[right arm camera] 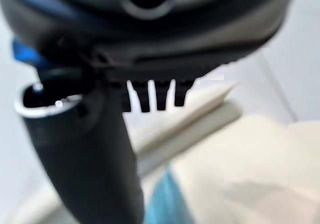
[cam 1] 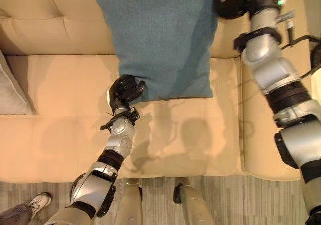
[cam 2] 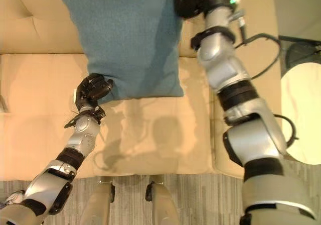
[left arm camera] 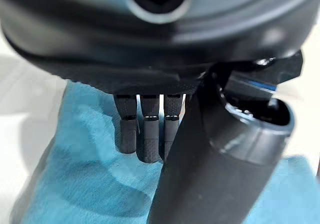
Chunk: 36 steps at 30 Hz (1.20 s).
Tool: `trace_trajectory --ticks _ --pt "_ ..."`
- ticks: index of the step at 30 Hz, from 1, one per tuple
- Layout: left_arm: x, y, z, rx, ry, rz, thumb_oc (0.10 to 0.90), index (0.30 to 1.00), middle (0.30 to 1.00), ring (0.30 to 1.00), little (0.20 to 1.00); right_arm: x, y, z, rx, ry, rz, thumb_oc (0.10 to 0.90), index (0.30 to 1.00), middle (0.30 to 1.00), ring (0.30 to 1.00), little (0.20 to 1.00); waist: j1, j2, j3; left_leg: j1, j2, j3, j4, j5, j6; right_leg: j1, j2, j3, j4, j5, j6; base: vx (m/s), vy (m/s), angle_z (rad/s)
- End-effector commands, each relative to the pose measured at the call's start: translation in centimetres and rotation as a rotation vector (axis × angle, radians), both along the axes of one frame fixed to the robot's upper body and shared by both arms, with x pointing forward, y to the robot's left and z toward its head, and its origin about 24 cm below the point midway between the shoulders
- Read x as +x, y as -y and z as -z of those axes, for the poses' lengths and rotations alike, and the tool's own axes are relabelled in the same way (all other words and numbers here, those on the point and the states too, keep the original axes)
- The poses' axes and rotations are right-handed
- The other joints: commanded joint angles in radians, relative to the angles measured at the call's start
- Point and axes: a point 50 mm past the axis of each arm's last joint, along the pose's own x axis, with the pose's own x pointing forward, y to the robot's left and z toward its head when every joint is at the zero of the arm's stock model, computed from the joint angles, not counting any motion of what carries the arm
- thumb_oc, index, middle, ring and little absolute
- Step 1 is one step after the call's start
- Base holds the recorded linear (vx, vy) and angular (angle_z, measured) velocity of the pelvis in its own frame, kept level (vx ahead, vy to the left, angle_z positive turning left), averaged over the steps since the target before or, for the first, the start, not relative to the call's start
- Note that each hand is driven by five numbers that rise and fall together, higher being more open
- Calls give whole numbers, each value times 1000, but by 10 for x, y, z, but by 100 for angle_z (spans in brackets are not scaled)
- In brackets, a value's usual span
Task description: Pick up all the scattered cushions and arrange them neatly on the sofa.
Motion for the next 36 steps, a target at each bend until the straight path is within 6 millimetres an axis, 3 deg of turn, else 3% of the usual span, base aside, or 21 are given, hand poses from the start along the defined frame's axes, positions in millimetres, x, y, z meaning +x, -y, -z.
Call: trace_trajectory --ticks 1,4,6,7,8,10,11,12,14,16,18,20,23,24,26,27,28,31,32,35,36 --pt "-5 -50 -59 83 252 -188 800 900 900 900 900 -32 31 -13 143 264 45 800 900 900 900 900 6 32 -126 42 14 -17 1 -87 -51 153 -41 -5 14 -173 130 101 -19 -1" --pt "-23 -89 -37 107 178 -314 800 900 900 900 900 -48 50 16 339 340 -47 800 900 900 900 900 2 45 -142 70 15 -16 1 -94 -44 175 -42 -4 14 -186 124 83 -9 0" --pt "-28 -98 -31 93 159 -341 800 900 900 900 900 -50 55 27 365 326 -56 800 900 900 900 900 -2 43 -148 79 15 -15 1 -96 -41 182 -42 -3 14 -189 123 53 -6 -9" --pt "-34 -105 -23 68 140 -352 800 900 900 900 900 -51 61 43 377 284 -65 800 900 900 900 900 -5 44 -156 92 15 -14 1 -100 -39 194 -42 -4 14 -194 122 101 -11 -6" --pt "-53 -111 -2 -54 144 -350 800 900 900 900 900 -55 69 72 372 190 -54 800 900 900 900 900 -10 49 -163 114 15 -16 1 -107 -33 216 -43 -4 14 -201 121 83 -6 -3" --pt "-62 -114 8 -122 146 -340 800 900 900 900 900 -58 71 87 373 150 -50 800 900 900 900 900 -14 52 -165 124 15 -13 1 -109 -29 225 -43 -4 14 -204 120 89 -2 -3" --pt "-91 -126 33 -163 122 -340 800 900 900 900 900 -68 82 124 403 63 -27 800 900 900 900 900 -18 56 -173 154 15 -13 1 -118 -23 254 -45 -5 14 -210 119 141 11 -5" --pt "-108 -134 50 -152 75 -356 800 900 900 900 900 -74 85 144 416 17 -18 800 900 900 900 900 -18 56 -179 170 15 -11 1 -123 -21 270 -46 -5 14 -214 120 110 17 -4" --pt "-144 -161 79 41 -115 -419 800 900 900 900 900 -103 102 172 393 -46 14 800 900 900 900 900 -28 49 -189 209 16 -3 1 -126 -16 301 -51 -7 14 -211 122 73 16 -3" --pt "-157 -169 88 80 -170 -438 800 900 900 900 900 -112 113 178 354 -83 53 800 900 900 900 900 -31 45 -197 222 15 0 1 -136 -14 314 -53 -10 14 -217 125 82 18 -5" --pt "-198 -182 120 146 -348 -467 800 900 900 900 900 -139 141 200 328 -156 174 800 900 900 900 900 -35 41 -210 258 13 2 1 -147 -8 349 -66 -20 14 -219 132 58 73 -12" --pt "-231 -188 147 165 -518 -462 800 900 900 900 900 -159 164 222 417 -207 263 800 900 900 900 900 -41 38 -224 287 4 5 11 -151 2 372 -82 -25 42 -218 137 30 139 1" --pt "-280 -181 191 115 -792 -427 800 900 900 900 900 -188 183 258 510 -332 343 800 900 900 900 900 -51 27 -231 318 -11 6 73 -193 21 404 -107 -29 109 -238 144 12 184 3" --pt "-310 -164 217 156 -1024 -287 800 900 900 900 900 -194 177 284 612 -388 318 800 900 900 900 900 -65 20 -214 348 -16 19 81 -210 33 402 -117 -17 152 -215 156 -104 219 5" --pt "-321 -156 226 143 -1094 -245 800 900 900 900 900 -195 169 296 670 -408 282 800 900 900 900 900 -67 16 -213 350 -19 35 73 -207 38 389 -122 -9 149 -186 164 -114 129 -10" --pt "-345 -145 237 125 -1229 -209 800 900 900 900 900 -194 161 309 736 -425 257 800 900 900 900 900 -72 12 -213 364 -19 57 55 -210 39 378 -126 -1 136 -148 179 -268 91 -28" --pt "-359 -128 248 103 -1331 -139 800 900 900 900 900 -193 141 334 815 -487 220 800 900 900 900 900 -78 7 -213 355 -14 86 31 -193 39 332 -137 1 115 -57 207 -267 89 -32" --pt "-354 -120 251 111 -1342 -98 800 900 900 900 900 -190 125 350 863 -539 185 800 900 900 900 900 -61 10 -209 319 1 109 35 -168 43 310 -135 -44 138 -72 199 -400 63 -81" --pt "-348 -113 253 127 -1330 -39 800 900 900 900 900 -191 108 366 904 -602 156 800 900 900 900 900 -30 9 -198 279 9 137 65 -156 49 358 -142 -109 217 -157 173 -268 41 -48" --pt "-339 -111 252 192 -1322 27 800 900 900 900 900 -193 97 377 922 -661 122 800 900 900 900 900 -5 -2 -204 230 3 144 91 -134 57 410 -131 -97 336 -212 170 -397 14 -33" --pt "-335 -110 252 220 -1315 52 800 900 900 900 900 -192 93 379 936 -672 106 800 900 900 900 900 1 -6 -210 217 -5 141 96 -131 59 431 -120 -62 374 -232 171 -274 -59 9"
